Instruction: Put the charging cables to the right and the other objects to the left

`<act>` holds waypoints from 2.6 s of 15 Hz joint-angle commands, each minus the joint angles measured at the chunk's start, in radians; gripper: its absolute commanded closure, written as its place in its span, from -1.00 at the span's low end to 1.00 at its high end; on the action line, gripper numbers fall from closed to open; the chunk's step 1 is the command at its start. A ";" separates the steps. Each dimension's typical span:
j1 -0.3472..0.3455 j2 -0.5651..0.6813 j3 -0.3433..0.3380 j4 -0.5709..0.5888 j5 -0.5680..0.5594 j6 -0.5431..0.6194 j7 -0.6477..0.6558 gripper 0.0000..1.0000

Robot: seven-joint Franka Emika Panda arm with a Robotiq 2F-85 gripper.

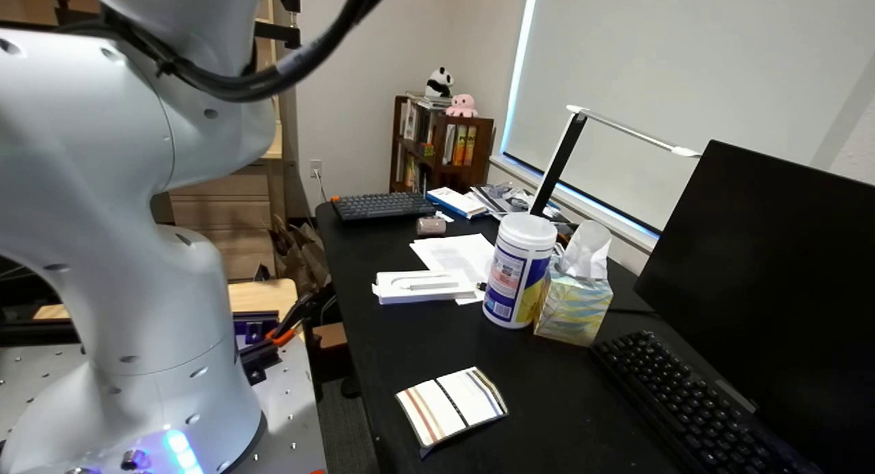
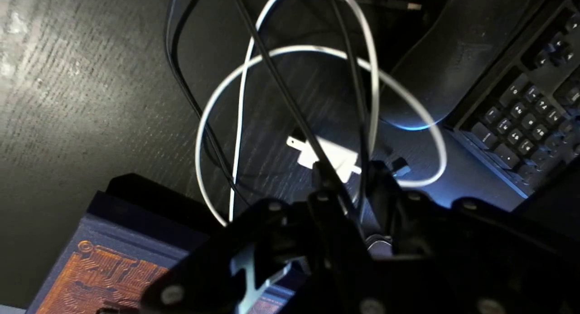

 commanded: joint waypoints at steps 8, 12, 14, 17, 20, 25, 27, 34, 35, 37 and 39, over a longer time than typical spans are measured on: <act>0.012 -0.246 0.003 -0.127 -0.021 -0.067 -0.088 -0.98; 0.073 -0.331 -0.016 -0.120 -0.077 -0.117 -0.081 -1.00; 0.109 -0.362 -0.016 -0.109 -0.089 -0.151 -0.093 -1.00; 0.184 -0.411 -0.016 -0.116 -0.098 -0.182 -0.113 -1.00; 0.276 -0.492 -0.019 -0.175 -0.117 -0.223 -0.155 -1.00; 0.401 -0.696 -0.046 -0.451 -0.250 -0.210 -0.243 -1.00; 0.421 -0.771 -0.068 -0.575 -0.342 -0.194 -0.279 -1.00; 0.415 -0.984 -0.189 -1.028 -0.589 -0.001 -0.529 -1.00; 0.409 -0.992 -0.206 -1.083 -0.620 0.039 -0.559 -1.00; 0.427 -0.937 -0.213 -1.005 -0.591 -0.010 -0.520 -1.00; 0.426 -0.932 -0.224 -0.994 -0.590 -0.013 -0.531 -1.00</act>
